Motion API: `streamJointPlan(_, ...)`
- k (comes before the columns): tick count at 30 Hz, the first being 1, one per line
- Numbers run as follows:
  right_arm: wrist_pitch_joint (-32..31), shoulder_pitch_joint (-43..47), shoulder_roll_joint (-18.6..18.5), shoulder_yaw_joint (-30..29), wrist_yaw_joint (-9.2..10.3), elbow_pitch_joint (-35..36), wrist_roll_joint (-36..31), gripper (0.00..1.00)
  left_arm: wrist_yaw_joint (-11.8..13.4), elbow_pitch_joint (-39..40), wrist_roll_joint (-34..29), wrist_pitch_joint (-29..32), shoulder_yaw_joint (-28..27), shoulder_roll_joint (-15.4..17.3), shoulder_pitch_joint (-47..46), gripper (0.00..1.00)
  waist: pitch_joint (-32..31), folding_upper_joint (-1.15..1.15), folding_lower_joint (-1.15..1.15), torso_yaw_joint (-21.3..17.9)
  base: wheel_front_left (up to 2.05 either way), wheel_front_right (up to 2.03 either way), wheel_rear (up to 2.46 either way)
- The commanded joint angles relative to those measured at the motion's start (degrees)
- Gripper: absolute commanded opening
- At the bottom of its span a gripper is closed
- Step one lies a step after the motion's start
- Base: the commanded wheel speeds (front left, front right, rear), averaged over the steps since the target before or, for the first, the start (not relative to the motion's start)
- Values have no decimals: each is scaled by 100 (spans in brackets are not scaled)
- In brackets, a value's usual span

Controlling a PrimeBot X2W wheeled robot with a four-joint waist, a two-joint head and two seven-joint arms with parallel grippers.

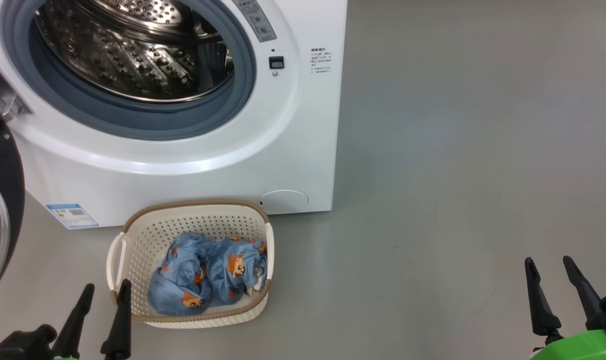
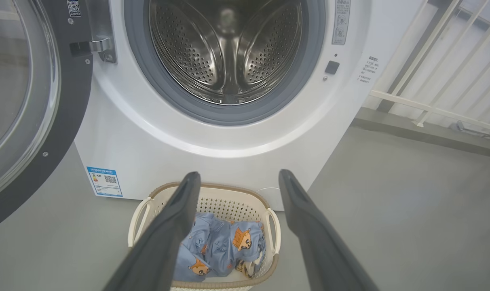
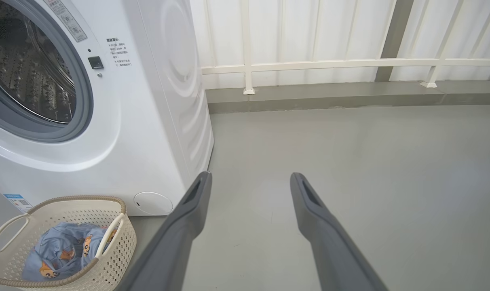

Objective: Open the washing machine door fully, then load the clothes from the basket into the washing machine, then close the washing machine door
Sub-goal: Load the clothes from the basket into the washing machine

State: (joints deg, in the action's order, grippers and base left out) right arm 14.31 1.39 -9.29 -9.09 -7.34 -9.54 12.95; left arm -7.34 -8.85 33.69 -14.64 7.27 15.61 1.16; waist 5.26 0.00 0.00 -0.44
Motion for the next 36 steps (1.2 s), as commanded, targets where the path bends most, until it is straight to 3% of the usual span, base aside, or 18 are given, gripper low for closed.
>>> streamJointPlan(1, 69, -41, -81, 143, -14, 159, 6, 100, -14, 90, 34, -36, -174, 194, -177, 100, 12, 0, 0, 7, 53, -151, 98)
streamJointPlan(17, 69, -165, -20, 229, -14, 184, 54, 100, -14, 103, 2, -36, -70, 267, -384, 100, 240, 0, 0, 16, 106, -200, 93)
streamJointPlan(31, 69, -265, 31, 212, -14, 195, 25, 100, -14, -85, 116, -36, 184, 209, -440, 100, 419, 0, 0, 51, 24, -24, 1)
streamJointPlan(36, 69, -417, 125, 258, -14, 257, -1, 100, -14, -634, 219, -36, 549, 132, -662, 100, 722, 0, 0, 18, 0, 0, 0)
